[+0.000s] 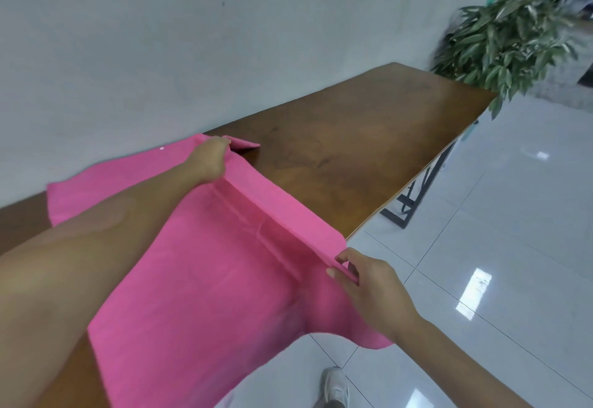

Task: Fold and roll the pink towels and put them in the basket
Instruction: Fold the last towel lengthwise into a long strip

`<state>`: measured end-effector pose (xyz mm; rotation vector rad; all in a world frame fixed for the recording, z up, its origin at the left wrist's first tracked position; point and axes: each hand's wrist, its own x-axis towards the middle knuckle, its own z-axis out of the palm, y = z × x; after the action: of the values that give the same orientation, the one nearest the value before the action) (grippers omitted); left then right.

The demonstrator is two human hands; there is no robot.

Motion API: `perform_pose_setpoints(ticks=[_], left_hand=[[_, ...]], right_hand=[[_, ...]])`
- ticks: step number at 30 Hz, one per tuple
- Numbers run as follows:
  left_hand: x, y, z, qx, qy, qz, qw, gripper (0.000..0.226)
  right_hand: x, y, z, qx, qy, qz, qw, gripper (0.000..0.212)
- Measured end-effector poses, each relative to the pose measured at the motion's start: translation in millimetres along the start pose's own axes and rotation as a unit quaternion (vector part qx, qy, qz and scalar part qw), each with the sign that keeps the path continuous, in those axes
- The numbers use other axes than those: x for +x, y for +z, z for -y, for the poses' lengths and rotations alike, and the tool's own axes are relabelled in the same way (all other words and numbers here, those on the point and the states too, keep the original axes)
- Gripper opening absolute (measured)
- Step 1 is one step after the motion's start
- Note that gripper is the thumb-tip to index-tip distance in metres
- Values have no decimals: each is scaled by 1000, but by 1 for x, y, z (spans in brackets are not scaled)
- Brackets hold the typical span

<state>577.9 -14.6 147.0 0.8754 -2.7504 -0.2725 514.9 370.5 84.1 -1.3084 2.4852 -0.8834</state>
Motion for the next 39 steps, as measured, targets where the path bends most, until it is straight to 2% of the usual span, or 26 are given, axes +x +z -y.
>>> perform_pose_setpoints(ticks=[7,14,18,22,24,27,33,36,39], left_hand=[[-76,-46,78,-52,-20,-52,997,50],[-155,-64,152,-105,-102,-83,986,59],[-198,-58,181,-122,-147,-99,976,59],[-235,-44,205,-139,-212,-82,964,58],[-248,-37,210,-127,-223,-79,963,50],[-260,-28,213,-82,-238,-68,965,42],[-256,-13,216,-70,-259,-38,962,41],[-242,-4,201,-61,-262,-45,962,45],[-219,3,185,-18,-251,-43,967,39]], right_hand=[[-47,37,83,6,-94,45,995,20],[-62,76,125,-30,-151,99,983,21],[-72,95,139,-53,-180,149,971,20],[-78,112,144,-14,-194,235,953,17],[-78,118,143,-18,-205,264,942,24],[-59,121,137,-32,-210,244,946,33],[13,111,120,-27,-203,195,959,14],[51,105,107,-16,-208,179,961,10],[86,101,93,11,-223,178,958,11]])
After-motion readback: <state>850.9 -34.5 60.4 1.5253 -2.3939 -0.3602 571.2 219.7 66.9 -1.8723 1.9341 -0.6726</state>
